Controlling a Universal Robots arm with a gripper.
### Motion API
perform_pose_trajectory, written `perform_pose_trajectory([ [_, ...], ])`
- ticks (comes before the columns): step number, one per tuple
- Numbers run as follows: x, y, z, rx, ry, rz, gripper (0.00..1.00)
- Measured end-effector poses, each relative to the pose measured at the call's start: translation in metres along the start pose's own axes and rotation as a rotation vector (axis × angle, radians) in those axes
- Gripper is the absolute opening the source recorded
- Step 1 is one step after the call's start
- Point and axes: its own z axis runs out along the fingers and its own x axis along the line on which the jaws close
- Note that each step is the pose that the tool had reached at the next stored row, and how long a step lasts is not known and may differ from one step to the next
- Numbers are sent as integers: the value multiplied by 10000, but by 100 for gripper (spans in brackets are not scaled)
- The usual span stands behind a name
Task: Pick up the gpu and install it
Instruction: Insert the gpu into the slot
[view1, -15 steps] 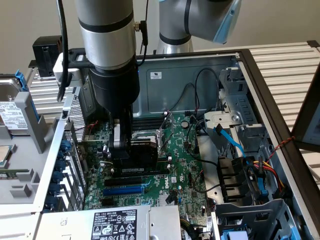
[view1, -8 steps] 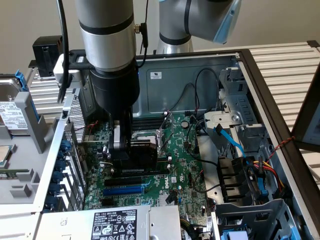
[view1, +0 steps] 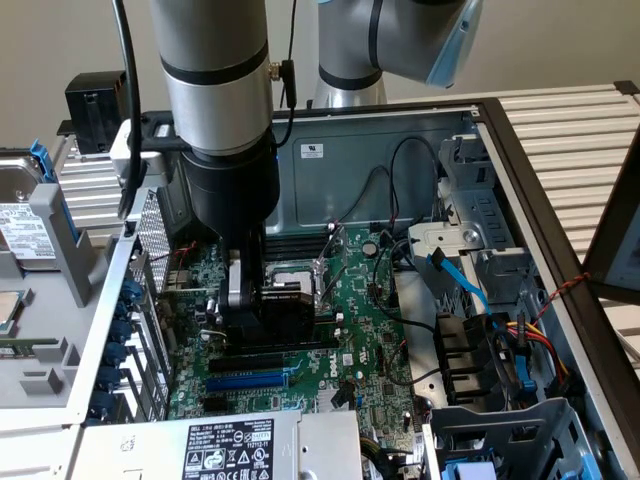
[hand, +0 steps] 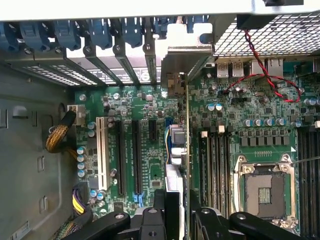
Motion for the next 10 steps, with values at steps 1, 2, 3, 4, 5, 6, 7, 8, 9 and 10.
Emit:
perform_pose_trajectory([
  [1, 0, 0, 0, 0, 0, 0, 28],
  [2, 0, 0, 0, 0, 0, 0, 28],
  [3, 0, 0, 0, 1, -1, 0, 28],
  [4, -1, 0, 1, 1, -2, 0, 28],
  [5, -1, 1, 2, -1, -3, 0, 28],
  [6, -1, 1, 3, -3, -8, 1, 28],
  [7, -3, 1, 7, -4, -12, 1, 28],
  [8, -7, 1, 12, -11, -12, 1, 28],
  [9, -10, 1, 17, -17, -11, 0, 28],
  [10, -14, 2, 20, -24, -10, -1, 28],
])
